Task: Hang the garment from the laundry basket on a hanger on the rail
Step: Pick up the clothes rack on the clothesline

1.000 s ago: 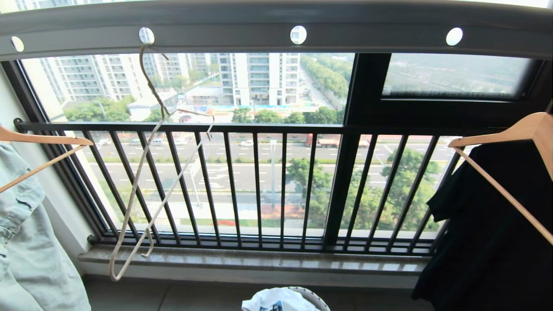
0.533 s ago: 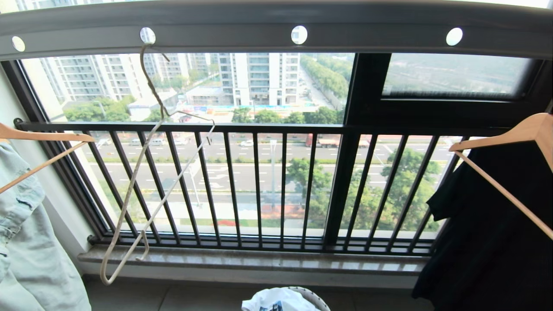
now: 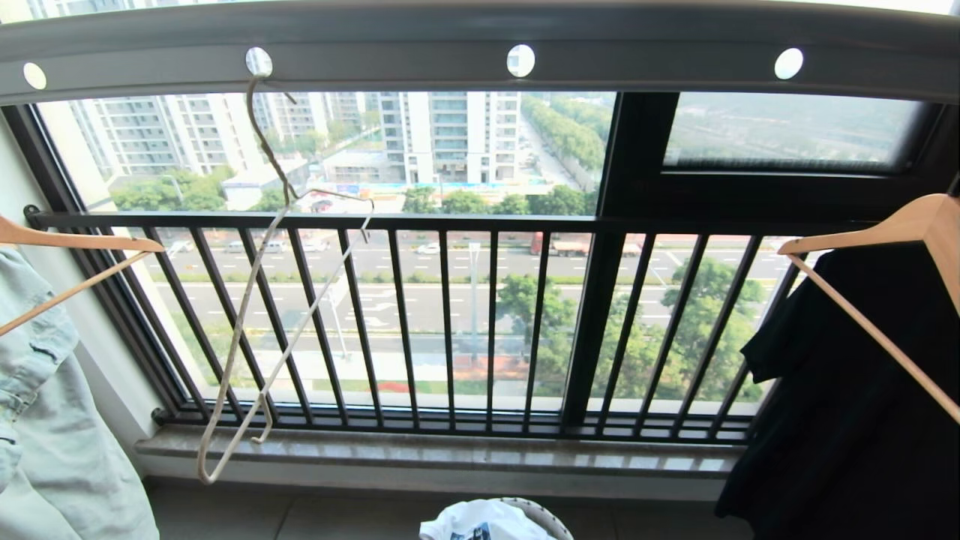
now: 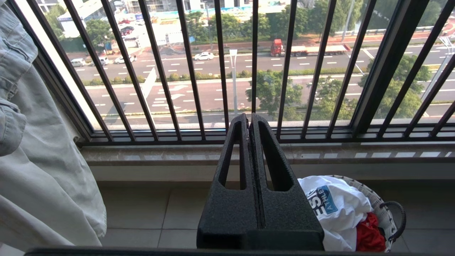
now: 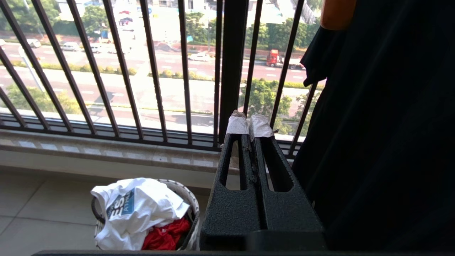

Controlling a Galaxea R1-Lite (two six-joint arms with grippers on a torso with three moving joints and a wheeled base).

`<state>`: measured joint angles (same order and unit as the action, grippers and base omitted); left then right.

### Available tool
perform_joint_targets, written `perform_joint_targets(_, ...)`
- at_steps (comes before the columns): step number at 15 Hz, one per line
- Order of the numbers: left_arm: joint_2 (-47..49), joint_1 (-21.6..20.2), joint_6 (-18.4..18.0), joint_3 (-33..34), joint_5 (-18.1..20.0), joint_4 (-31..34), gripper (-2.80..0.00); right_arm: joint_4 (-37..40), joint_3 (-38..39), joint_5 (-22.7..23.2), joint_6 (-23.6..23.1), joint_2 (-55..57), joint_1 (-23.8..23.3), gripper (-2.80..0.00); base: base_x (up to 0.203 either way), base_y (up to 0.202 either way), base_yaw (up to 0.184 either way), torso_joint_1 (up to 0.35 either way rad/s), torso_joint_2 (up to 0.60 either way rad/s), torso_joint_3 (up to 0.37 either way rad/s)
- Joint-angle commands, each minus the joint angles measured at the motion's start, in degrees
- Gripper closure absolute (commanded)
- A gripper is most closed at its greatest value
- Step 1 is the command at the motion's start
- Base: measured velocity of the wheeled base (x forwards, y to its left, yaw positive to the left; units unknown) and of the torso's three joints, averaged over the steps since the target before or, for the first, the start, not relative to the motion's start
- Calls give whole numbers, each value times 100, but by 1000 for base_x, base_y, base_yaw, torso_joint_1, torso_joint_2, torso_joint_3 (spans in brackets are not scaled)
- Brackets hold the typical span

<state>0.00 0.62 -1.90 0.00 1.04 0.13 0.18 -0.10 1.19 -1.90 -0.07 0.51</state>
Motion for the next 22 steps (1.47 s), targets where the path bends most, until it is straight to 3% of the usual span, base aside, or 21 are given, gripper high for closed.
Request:
perform_joint_targets(1, 0, -1, -3, 9, 2, 4, 0, -1, 1, 4, -3, 7, 2, 0, 0, 0, 0, 0, 0, 0)
perform_joint_targets(15, 2, -1, -47, -51, -7, 1, 0, -1, 1, 4, -3, 7, 2, 0, 0, 0, 0, 0, 0, 0)
perform_joint_targets(17, 127, -5, -53, -412, 6, 26, 0, -1, 1, 4, -3, 7, 2, 0, 0, 0, 0, 0, 0, 0)
perform_joint_targets(22, 1451, 2, -64, -1459, 84, -2, 0, -1, 1, 4, -3, 7, 2, 0, 0, 0, 0, 0, 0, 0)
